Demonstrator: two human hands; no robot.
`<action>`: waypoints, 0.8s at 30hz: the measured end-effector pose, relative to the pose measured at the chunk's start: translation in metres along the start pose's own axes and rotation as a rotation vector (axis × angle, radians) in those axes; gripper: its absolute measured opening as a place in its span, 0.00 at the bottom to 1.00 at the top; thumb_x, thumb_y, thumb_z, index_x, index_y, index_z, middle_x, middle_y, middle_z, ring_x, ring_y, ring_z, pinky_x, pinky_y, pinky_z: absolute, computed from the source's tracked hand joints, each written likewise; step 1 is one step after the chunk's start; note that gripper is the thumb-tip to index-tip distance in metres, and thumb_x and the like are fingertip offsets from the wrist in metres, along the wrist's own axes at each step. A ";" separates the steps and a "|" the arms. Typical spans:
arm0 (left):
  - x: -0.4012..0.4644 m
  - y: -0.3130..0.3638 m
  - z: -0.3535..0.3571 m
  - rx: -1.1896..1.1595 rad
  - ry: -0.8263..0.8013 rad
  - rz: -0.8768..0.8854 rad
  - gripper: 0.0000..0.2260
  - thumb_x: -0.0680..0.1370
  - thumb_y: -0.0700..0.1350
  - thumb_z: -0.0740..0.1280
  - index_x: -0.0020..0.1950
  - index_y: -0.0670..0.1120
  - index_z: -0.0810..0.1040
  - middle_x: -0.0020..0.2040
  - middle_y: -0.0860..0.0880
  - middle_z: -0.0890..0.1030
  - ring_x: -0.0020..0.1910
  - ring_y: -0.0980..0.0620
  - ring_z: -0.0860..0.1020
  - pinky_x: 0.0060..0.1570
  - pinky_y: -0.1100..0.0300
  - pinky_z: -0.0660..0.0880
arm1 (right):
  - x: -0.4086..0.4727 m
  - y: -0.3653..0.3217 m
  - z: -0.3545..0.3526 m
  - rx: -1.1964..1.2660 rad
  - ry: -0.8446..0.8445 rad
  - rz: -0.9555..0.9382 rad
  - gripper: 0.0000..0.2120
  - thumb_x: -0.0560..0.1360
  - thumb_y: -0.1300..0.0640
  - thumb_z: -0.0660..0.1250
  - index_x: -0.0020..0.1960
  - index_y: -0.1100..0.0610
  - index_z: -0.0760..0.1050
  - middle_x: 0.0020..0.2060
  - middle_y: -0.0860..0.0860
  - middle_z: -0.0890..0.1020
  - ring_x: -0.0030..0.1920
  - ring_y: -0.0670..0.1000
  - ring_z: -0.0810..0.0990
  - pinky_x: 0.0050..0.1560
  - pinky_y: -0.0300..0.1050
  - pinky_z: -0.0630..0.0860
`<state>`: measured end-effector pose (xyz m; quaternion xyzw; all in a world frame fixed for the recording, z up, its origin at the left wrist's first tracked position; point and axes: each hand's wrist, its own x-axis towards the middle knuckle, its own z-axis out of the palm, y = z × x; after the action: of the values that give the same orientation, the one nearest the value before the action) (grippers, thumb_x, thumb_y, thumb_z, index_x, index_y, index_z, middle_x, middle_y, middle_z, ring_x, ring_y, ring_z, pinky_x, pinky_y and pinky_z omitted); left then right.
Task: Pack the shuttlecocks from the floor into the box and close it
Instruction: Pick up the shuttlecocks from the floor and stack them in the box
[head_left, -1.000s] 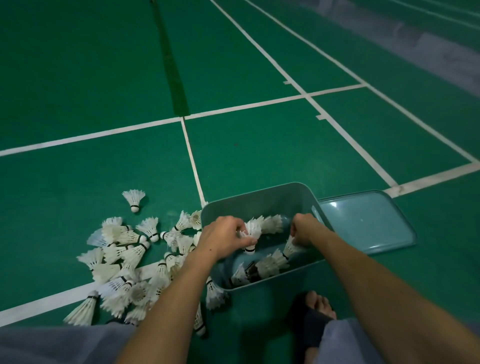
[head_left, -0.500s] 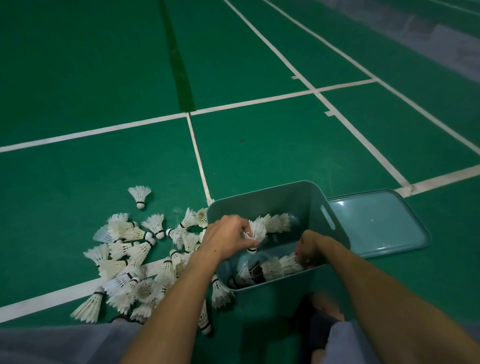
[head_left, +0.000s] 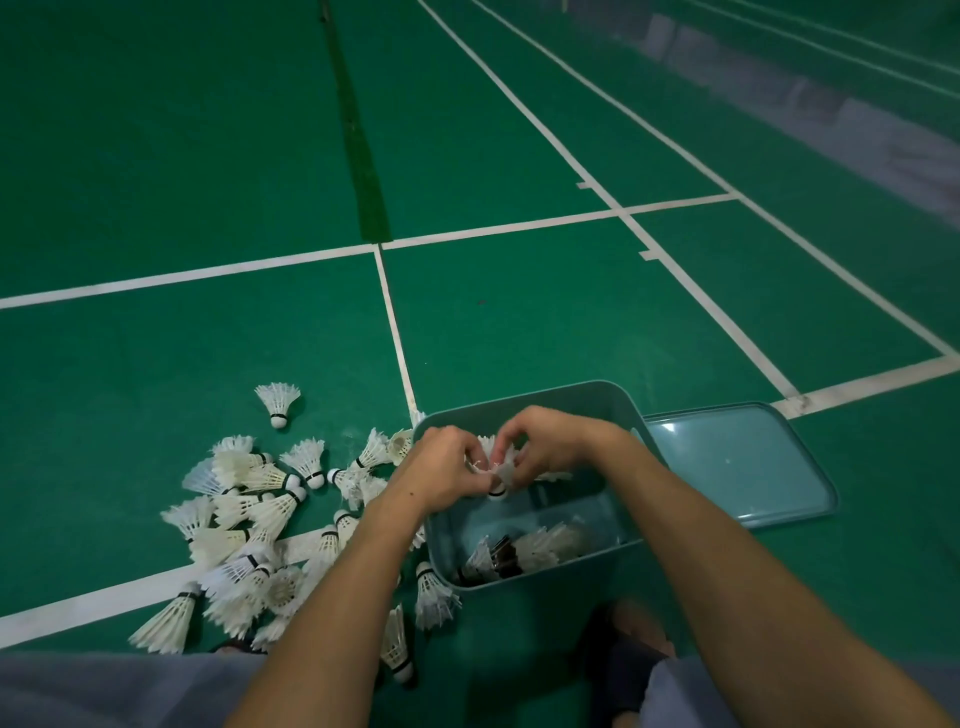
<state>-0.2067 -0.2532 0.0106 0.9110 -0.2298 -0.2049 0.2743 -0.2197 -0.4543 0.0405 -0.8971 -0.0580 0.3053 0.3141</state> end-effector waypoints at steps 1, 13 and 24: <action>0.000 -0.001 -0.002 -0.031 0.015 -0.016 0.10 0.71 0.54 0.81 0.42 0.54 0.82 0.41 0.54 0.85 0.41 0.51 0.85 0.42 0.50 0.84 | 0.001 0.000 0.003 -0.003 0.050 0.006 0.11 0.69 0.56 0.81 0.49 0.49 0.84 0.46 0.45 0.83 0.46 0.47 0.82 0.52 0.49 0.80; 0.002 0.001 0.005 0.017 0.034 -0.051 0.24 0.75 0.42 0.79 0.67 0.48 0.73 0.52 0.50 0.82 0.47 0.55 0.80 0.48 0.63 0.77 | -0.023 0.026 -0.021 0.091 0.137 0.136 0.06 0.70 0.51 0.81 0.37 0.49 0.86 0.35 0.44 0.85 0.40 0.46 0.83 0.48 0.45 0.80; 0.007 -0.002 0.024 0.138 0.009 0.010 0.03 0.80 0.43 0.73 0.52 0.51 0.83 0.47 0.53 0.84 0.43 0.57 0.80 0.40 0.63 0.75 | -0.023 0.091 0.023 -0.500 0.238 0.560 0.17 0.76 0.54 0.74 0.60 0.59 0.76 0.56 0.57 0.82 0.56 0.60 0.82 0.55 0.54 0.78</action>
<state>-0.2127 -0.2652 -0.0106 0.9275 -0.2468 -0.1833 0.2129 -0.2597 -0.5217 -0.0160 -0.9562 0.1529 0.2494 -0.0052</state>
